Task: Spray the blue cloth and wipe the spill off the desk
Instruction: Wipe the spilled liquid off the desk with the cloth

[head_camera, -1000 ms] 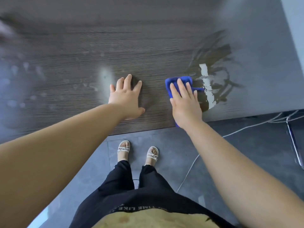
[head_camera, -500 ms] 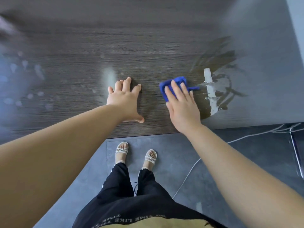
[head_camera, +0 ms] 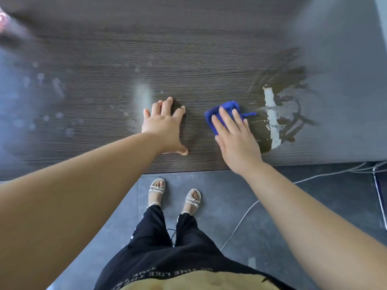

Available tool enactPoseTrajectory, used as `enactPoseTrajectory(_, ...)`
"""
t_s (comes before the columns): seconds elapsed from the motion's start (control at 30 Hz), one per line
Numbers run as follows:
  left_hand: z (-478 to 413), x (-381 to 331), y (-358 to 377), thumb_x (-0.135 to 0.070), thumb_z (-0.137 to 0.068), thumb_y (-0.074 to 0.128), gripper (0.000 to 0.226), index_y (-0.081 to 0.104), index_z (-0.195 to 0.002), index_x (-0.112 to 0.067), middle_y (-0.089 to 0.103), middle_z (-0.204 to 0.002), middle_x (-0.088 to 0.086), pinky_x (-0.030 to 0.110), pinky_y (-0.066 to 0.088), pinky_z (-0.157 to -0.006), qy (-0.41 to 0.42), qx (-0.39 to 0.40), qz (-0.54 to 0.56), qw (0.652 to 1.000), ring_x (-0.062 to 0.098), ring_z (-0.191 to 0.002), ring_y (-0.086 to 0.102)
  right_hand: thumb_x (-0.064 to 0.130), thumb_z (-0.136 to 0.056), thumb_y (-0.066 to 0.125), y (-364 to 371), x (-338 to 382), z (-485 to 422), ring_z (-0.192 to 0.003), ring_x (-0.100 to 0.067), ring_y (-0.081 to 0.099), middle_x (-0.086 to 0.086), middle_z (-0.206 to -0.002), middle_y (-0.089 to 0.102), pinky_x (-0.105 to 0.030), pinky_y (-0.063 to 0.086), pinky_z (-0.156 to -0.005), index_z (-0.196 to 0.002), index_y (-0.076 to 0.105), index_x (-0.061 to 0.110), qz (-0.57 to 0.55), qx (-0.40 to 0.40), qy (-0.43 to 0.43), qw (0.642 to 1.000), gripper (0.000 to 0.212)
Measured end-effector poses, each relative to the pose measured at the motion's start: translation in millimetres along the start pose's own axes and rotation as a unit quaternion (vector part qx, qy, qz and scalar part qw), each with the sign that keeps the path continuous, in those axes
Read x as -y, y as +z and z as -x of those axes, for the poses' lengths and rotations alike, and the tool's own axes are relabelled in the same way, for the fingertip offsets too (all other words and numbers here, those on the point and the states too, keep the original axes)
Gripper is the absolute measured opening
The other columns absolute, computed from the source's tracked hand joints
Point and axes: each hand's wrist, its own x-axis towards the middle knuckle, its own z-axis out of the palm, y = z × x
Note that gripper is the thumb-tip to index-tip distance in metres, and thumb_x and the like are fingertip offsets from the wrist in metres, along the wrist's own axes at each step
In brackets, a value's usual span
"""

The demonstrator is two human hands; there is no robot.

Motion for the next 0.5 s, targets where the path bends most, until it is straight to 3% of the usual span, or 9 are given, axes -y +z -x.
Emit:
enactPoseTrajectory(0.1, 0, 0, 1, -0.058, -0.059, 0.078, 0.116, 0.01, -0.148, -0.027, -0.002, -0.155, 0.008, 0.053, 0.01, -0.115, -0.002, 0.001, 0.001, 1.0, 0.033, -0.141, 0.0, 0.031, -0.102, 0.027, -8, 18, -56, -0.145, -0.031, -0.001, -0.002, -0.159, 0.002, -0.046, 0.004, -0.116, -0.151, 0.012, 0.021, -0.032, -0.003, 0.138, 0.99, 0.051)
enactPoseTrajectory(0.17, 1, 0, 1, -0.058, -0.06, 0.077, 0.116, 0.008, -0.148, -0.027, -0.003, -0.155, 0.008, 0.053, 0.01, -0.115, -0.001, 0.003, -0.002, 1.0, 0.032, -0.141, -0.001, 0.031, -0.102, 0.027, -8, 34, -70, -0.145, -0.031, -0.003, -0.001, -0.159, 0.001, -0.045, 0.0, -0.116, -0.151, 0.01, 0.021, -0.039, -0.018, 0.171, 0.984, 0.052)
enactPoseTrajectory(0.3, 0, 0, 0, -0.058, -0.06, 0.077, 0.116, 0.008, -0.148, -0.027, -0.003, -0.155, 0.009, 0.054, 0.01, -0.115, 0.003, 0.003, -0.009, 1.0, 0.033, -0.141, 0.0, 0.023, -0.097, 0.04, 6, 35, -18, -0.142, -0.035, 0.018, -0.007, -0.154, 0.025, -0.049, 0.014, -0.114, -0.145, 0.033, 0.015, -0.031, -0.034, 0.039, 0.998, 0.05)
enactPoseTrajectory(0.37, -1, 1, 0, -0.059, -0.06, 0.077, 0.117, 0.007, -0.148, -0.026, -0.004, -0.155, 0.009, 0.054, 0.01, -0.115, 0.002, 0.003, -0.011, 1.0, 0.033, -0.141, -0.001, 0.026, -0.095, 0.034, 12, 22, 20, -0.139, -0.035, 0.028, -0.007, -0.151, 0.034, -0.048, 0.022, -0.111, -0.141, 0.04, 0.014, -0.013, -0.016, -0.019, 1.0, 0.048)
enactPoseTrajectory(0.5, -1, 1, 0, -0.059, -0.061, 0.076, 0.117, 0.006, -0.148, -0.026, -0.004, -0.155, 0.01, 0.055, 0.009, -0.115, 0.004, 0.008, -0.014, 1.0, 0.034, -0.141, -0.002, 0.03, -0.095, 0.029, 4, -4, 28, -0.138, -0.036, 0.029, -0.007, -0.151, 0.033, -0.053, 0.029, -0.107, -0.141, 0.04, 0.015, 0.004, 0.016, -0.019, 1.0, 0.05)
